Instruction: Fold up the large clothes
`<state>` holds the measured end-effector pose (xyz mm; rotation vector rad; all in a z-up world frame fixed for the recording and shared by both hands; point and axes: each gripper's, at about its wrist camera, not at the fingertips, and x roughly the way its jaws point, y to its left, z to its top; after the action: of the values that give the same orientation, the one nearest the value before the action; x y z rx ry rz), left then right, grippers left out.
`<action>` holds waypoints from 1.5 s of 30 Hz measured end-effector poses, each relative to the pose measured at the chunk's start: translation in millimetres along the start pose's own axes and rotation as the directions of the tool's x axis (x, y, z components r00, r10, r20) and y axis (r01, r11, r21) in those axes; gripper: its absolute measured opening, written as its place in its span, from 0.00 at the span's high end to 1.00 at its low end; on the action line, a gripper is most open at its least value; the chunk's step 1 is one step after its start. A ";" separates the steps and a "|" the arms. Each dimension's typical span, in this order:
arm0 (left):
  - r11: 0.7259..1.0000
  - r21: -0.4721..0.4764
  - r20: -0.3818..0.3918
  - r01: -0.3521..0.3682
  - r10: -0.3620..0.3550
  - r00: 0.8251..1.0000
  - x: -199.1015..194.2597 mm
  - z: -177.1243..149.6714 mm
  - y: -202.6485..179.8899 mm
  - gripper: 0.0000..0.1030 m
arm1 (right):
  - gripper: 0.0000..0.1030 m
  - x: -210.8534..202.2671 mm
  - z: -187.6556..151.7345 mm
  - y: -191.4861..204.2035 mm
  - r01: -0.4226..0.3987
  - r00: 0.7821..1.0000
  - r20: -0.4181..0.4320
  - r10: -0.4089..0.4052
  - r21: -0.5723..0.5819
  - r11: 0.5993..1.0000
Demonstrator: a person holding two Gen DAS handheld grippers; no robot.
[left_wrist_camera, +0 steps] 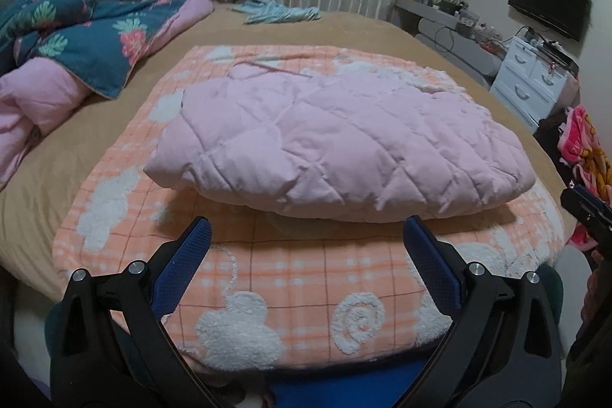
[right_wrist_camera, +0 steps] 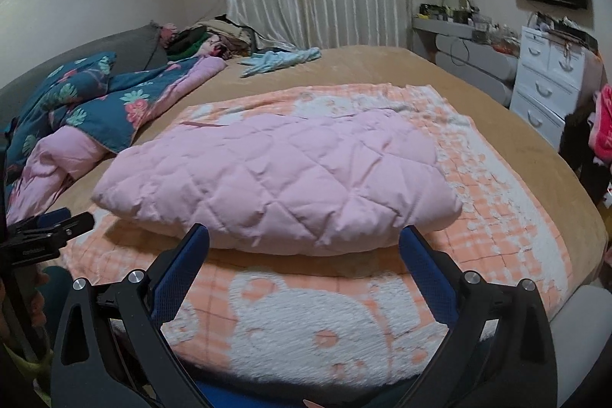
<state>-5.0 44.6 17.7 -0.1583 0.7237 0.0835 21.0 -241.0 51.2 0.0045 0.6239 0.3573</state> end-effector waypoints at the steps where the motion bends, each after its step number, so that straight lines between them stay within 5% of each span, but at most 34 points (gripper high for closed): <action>1: 1.000 0.002 0.009 -0.002 0.002 1.000 -4.1 -1.8 -3.6 0.09 | 0.04 -2.0 -1.6 5.1 -0.010 1.000 0.000 0.010 -0.006 1.000; 11: 1.000 0.026 0.021 -0.006 0.006 1.000 -10.6 -8.9 -20.5 0.09 | 0.04 -8.9 -11.5 41.9 -0.075 0.997 0.001 0.075 -0.040 0.996; 45: 0.999 0.037 0.032 -0.035 0.034 0.999 -16.6 -8.9 -23.4 0.09 | 0.04 -5.9 -12.3 35.3 -0.063 0.998 -0.008 0.063 -0.020 0.998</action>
<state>-20.2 19.7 24.9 -0.1086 0.6959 0.1050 -2.0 -211.0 48.4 0.0036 0.6279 0.4247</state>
